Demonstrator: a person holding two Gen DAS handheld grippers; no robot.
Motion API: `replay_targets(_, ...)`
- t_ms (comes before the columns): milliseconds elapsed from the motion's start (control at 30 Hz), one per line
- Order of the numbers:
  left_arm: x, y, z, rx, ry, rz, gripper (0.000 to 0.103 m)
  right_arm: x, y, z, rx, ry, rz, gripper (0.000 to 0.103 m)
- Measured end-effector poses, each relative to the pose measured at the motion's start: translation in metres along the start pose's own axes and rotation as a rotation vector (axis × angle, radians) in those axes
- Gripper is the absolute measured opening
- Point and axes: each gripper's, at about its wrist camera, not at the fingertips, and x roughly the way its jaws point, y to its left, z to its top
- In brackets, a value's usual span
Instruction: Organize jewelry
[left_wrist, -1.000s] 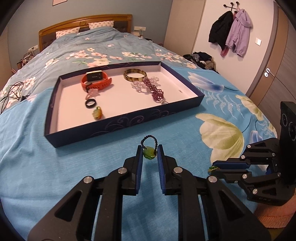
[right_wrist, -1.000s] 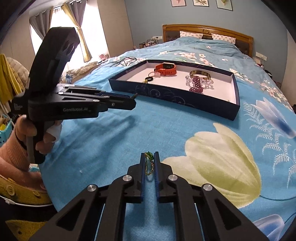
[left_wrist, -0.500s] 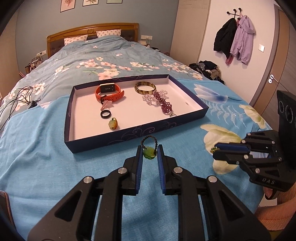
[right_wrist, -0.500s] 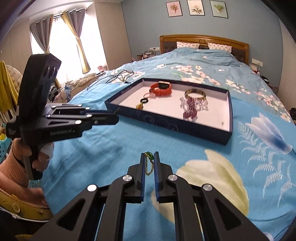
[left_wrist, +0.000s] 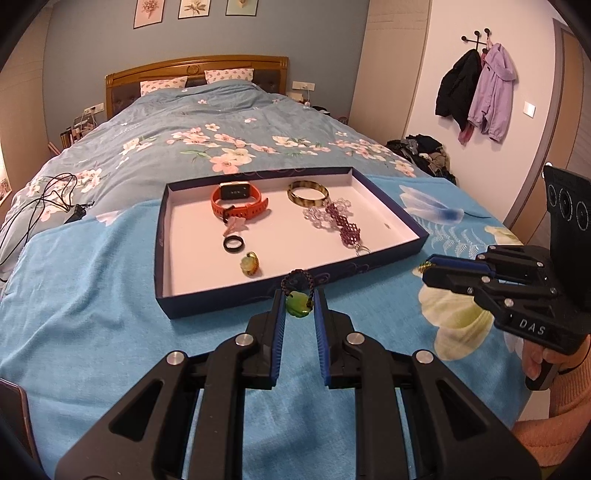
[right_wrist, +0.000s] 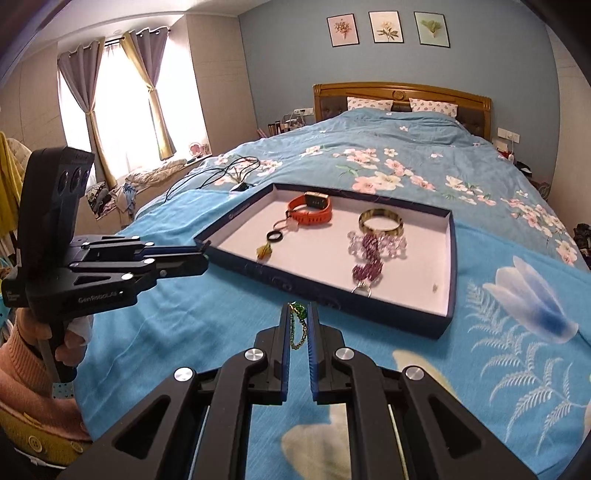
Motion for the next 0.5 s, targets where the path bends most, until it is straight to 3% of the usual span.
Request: replay_targets(500, -0.002, 0.004, 0.013, 0.0, -0.03, 0.017, 0.016, 0.008, -0.007, 0.011, 0.0, -0.013, -0.013, 0.007)
